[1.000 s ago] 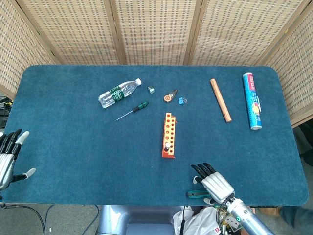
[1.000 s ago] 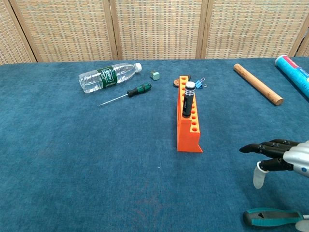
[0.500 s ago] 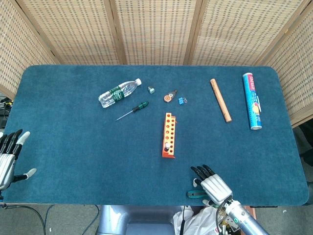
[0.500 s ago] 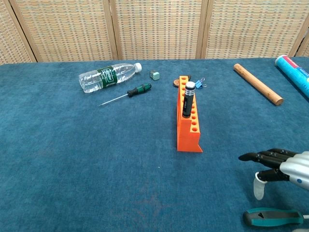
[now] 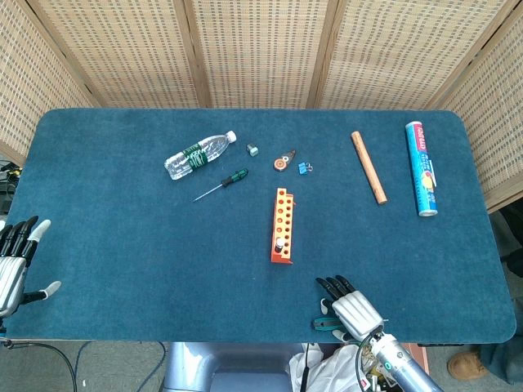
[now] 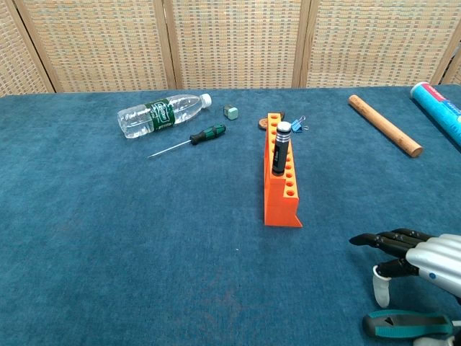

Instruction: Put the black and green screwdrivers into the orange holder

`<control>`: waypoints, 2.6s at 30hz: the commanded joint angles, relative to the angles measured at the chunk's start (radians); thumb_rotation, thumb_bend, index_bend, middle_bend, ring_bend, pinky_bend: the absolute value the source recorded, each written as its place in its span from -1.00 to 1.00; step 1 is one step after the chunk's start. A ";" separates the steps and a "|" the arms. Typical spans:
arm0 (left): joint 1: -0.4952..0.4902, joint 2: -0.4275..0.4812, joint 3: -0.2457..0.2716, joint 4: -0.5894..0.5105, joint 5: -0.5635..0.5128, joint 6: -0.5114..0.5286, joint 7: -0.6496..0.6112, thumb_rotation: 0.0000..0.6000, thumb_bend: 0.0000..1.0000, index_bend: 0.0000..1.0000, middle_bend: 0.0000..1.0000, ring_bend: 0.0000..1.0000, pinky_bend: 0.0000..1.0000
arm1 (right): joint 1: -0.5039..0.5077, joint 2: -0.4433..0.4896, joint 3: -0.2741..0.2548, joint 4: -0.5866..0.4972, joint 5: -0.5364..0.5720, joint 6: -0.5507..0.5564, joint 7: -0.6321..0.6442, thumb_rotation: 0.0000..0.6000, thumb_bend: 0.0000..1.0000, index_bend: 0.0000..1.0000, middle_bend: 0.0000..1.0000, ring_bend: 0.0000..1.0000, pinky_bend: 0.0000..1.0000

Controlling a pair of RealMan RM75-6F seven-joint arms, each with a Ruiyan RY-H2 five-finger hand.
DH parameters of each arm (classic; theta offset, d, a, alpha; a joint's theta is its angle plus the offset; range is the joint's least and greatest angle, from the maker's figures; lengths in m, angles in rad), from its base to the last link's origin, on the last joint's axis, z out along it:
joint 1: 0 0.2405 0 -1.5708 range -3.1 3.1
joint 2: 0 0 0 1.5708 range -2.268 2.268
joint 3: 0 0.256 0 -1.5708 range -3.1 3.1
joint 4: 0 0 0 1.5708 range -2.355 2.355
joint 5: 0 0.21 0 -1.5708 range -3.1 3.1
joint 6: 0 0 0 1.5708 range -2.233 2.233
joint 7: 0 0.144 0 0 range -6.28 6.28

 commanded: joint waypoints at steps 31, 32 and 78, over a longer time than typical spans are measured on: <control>-0.006 0.003 0.002 -0.003 -0.003 -0.015 -0.004 1.00 -1.00 -1.00 -1.00 -1.00 -1.00 | 0.034 0.178 0.147 -0.247 -0.031 0.143 0.310 1.00 -0.37 0.29 -0.79 -1.00 -1.00; -0.007 0.003 0.001 -0.003 -0.004 -0.015 -0.004 1.00 -1.00 -1.00 -1.00 -1.00 -1.00 | 0.037 0.193 0.162 -0.266 -0.020 0.146 0.325 1.00 -0.37 0.29 -0.78 -1.00 -1.00; -0.029 -0.023 -0.023 0.012 -0.069 -0.051 0.050 1.00 -1.00 -1.00 -1.00 -1.00 -1.00 | 0.398 0.286 0.545 -0.418 0.613 -0.058 0.197 1.00 -0.30 0.30 -0.55 -1.00 -1.00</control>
